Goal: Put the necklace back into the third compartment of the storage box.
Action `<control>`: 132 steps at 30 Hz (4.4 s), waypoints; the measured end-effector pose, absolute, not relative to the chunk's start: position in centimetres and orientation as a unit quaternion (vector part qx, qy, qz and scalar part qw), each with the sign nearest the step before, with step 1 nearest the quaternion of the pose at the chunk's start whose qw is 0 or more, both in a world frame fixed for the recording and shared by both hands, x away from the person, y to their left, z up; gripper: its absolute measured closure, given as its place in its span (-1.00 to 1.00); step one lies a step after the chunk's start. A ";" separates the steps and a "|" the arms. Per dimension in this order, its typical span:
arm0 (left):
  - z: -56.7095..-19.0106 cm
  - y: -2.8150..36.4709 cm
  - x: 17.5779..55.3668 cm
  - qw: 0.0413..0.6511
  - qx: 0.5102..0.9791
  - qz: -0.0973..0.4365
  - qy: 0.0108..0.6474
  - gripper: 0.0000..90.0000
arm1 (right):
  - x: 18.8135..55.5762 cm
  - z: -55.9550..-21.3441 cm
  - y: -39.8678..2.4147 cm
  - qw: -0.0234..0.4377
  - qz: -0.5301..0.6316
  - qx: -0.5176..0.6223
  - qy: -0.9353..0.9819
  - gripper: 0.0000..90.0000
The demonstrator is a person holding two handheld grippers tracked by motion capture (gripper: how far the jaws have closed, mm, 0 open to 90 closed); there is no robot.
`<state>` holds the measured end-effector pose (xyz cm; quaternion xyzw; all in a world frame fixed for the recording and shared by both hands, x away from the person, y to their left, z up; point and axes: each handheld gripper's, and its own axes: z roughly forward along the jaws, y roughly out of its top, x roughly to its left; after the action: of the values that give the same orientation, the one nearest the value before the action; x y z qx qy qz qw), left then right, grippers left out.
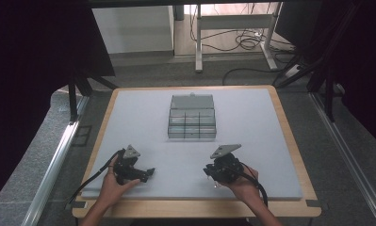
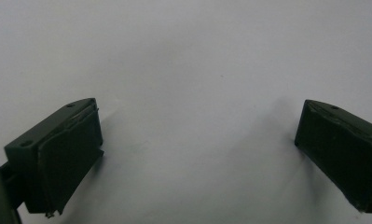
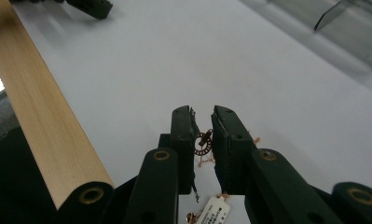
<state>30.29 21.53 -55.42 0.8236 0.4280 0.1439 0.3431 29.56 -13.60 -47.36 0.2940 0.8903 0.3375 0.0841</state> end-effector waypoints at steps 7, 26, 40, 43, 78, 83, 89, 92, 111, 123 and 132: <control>-55.4 21.5 30.3 0.343 0.824 0.143 0.428 -0.99 | 29.7 -46.3 -14.0 0.085 0.355 0.300 0.881 0.71; -55.4 21.5 30.3 0.342 0.824 0.142 0.428 -0.99 | 30.8 -41.5 -15.0 0.112 0.400 0.305 0.857 0.72; -55.4 21.5 30.3 0.343 0.823 0.142 0.429 -0.99 | 31.1 -38.3 -15.8 0.132 0.424 0.305 0.843 0.72; -55.4 21.5 30.3 0.343 0.823 0.143 0.429 -0.99 | 31.0 -37.7 -15.9 0.133 0.432 0.304 0.839 0.74; -55.4 21.6 30.3 0.342 0.824 0.142 0.429 -0.99 | 33.4 -32.2 -15.9 0.157 0.468 0.317 0.810 0.74; -55.4 21.6 30.3 0.342 0.824 0.142 0.429 -0.99 | 33.9 -31.5 -16.0 0.162 0.471 0.322 0.805 0.74; -55.4 21.6 30.3 0.341 0.825 0.142 0.428 -0.99 | 34.5 -30.7 -16.1 0.162 0.477 0.328 0.799 0.74; -55.4 21.6 30.3 0.341 0.825 0.141 0.428 -0.99 | 34.8 -30.3 -16.0 0.166 0.479 0.329 0.797 0.74; -55.4 21.5 30.3 0.342 0.824 0.142 0.428 -0.99 | 37.4 -28.4 -14.3 0.179 0.481 0.341 0.787 0.74; -55.4 21.5 30.3 0.342 0.824 0.142 0.428 -0.99 | 39.9 -28.9 -13.8 0.181 0.476 0.366 0.779 0.74; -55.4 21.6 30.3 0.342 0.824 0.142 0.428 -0.99 | 41.7 -29.7 -13.5 0.175 0.471 0.384 0.774 0.74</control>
<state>30.33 21.55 -55.40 0.8245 0.4282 0.1417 0.3417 41.67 -13.52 -29.72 0.3842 0.7742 0.4714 0.1752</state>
